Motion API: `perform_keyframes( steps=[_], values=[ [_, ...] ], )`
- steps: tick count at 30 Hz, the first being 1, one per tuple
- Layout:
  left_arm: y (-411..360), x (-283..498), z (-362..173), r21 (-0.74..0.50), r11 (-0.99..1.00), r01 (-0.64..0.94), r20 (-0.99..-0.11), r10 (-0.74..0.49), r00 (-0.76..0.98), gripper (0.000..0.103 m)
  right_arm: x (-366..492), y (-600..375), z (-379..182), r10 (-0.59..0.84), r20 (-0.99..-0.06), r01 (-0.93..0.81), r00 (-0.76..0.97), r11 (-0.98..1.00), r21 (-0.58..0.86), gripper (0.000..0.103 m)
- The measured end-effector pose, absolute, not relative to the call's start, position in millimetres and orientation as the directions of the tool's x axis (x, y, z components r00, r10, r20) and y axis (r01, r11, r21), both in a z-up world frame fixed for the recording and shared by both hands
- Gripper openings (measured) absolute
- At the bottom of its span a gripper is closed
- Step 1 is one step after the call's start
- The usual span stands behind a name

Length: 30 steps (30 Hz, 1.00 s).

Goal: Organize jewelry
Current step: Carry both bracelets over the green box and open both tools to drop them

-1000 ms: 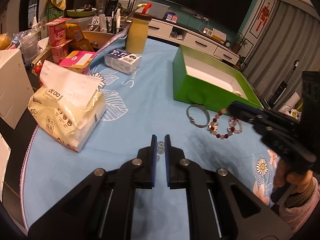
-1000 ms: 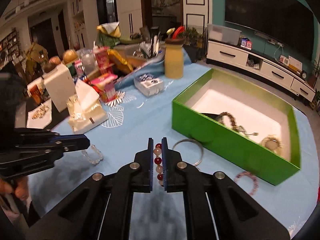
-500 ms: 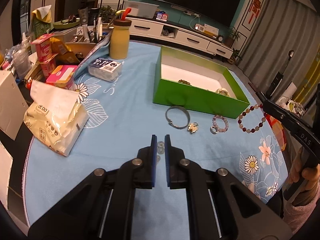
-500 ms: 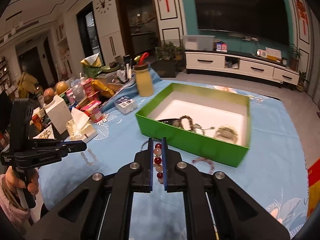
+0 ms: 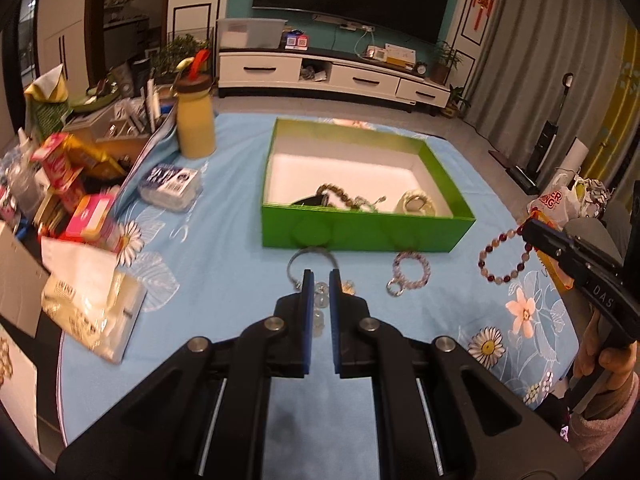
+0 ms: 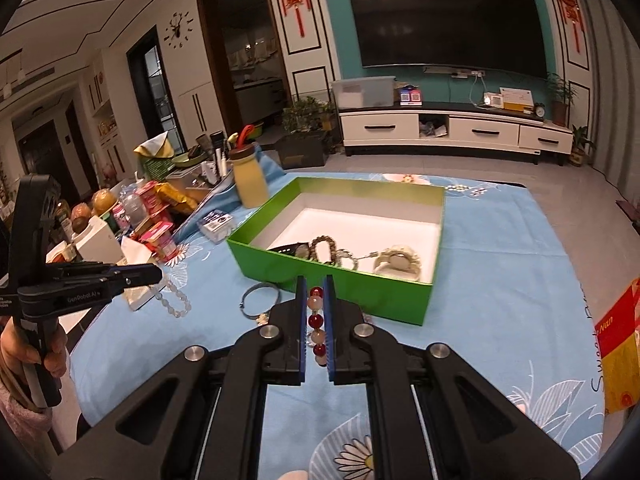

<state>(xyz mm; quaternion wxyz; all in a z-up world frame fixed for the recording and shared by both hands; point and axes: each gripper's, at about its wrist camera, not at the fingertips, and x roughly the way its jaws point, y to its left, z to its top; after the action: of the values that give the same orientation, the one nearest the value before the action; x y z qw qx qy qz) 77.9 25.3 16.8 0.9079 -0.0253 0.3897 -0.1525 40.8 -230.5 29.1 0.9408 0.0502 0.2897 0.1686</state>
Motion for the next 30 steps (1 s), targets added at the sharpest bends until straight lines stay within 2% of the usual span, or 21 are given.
perform_keyframes(
  steps=[12,20,30],
  values=[
    [0,127,45,-0.215,0.925,0.315,-0.689,-0.372,0.622,0.007,56,-263,42,0.331,-0.485,-0.253,0.81,0.942,0.221,0.007],
    [-12,170,53,-0.236,0.926,0.296,-0.699,-0.373,0.611,0.007,79,-275,50,0.332,-0.473,-0.248,0.816,0.941,0.232,0.007],
    [-29,223,48,-0.211,0.941,0.265,-0.723,-0.332,0.605,0.007,130,-275,49,0.338,-0.507,-0.236,0.793,0.938,0.254,0.007]
  ],
)
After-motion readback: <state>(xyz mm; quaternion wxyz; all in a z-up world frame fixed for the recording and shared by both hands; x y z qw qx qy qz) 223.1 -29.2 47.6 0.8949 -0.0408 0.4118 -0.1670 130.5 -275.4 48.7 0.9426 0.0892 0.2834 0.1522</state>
